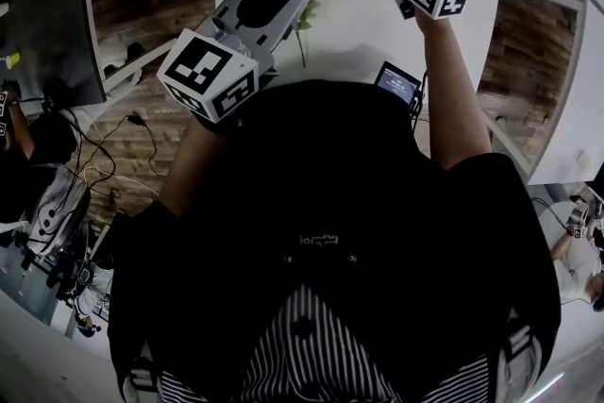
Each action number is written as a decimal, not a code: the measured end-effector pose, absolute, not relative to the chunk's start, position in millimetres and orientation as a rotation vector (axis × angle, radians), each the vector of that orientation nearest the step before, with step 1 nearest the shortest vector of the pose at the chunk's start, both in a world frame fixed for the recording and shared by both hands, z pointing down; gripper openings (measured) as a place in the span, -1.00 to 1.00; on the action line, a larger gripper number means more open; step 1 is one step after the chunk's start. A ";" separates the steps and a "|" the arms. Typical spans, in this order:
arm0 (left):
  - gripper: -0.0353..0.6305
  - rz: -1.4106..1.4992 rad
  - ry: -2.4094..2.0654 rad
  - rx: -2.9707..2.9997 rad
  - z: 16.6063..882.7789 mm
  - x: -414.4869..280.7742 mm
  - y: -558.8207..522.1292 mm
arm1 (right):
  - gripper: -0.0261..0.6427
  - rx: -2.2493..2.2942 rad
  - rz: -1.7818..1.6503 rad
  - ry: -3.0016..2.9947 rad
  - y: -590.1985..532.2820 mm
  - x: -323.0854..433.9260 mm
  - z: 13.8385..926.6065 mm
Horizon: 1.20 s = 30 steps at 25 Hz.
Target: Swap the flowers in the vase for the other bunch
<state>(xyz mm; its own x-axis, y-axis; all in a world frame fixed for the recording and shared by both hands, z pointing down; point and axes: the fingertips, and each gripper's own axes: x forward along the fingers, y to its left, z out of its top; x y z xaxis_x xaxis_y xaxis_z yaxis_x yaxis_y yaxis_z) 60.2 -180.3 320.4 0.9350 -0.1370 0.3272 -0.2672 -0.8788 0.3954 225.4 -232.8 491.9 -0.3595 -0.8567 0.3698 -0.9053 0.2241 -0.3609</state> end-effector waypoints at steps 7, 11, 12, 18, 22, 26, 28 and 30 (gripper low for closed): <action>-0.88 0.385 -0.265 2.685 306.0 60.1 -156.0 | -0.23 1.723 0.804 -2.359 -191.5 227.6 477.2; -0.88 0.382 -0.229 2.708 296.0 64.6 -135.1 | -0.60 1.693 0.749 -2.323 -157.2 222.0 459.5; -0.88 0.385 -0.215 2.715 294.1 65.8 -128.3 | -0.85 1.680 0.727 -2.322 -147.7 218.0 451.3; -0.88 0.396 -0.185 2.751 289.2 68.0 -94.7 | -0.91 1.659 0.661 -2.463 -105.8 188.5 374.3; -0.88 0.382 -0.179 2.759 284.1 72.2 -74.5 | -0.91 1.642 0.624 -2.533 -81.5 179.8 331.2; -0.88 0.390 -0.152 2.761 284.3 77.7 -45.9 | -0.91 1.630 0.612 -2.577 -55.2 177.5 310.2; -0.88 0.392 -0.145 2.762 285.5 82.7 -34.4 | -0.91 1.623 0.608 -2.587 -44.5 177.2 305.6; -0.88 0.394 -0.147 2.767 285.6 89.3 -23.4 | -0.91 1.614 0.605 -2.590 -31.4 177.8 304.9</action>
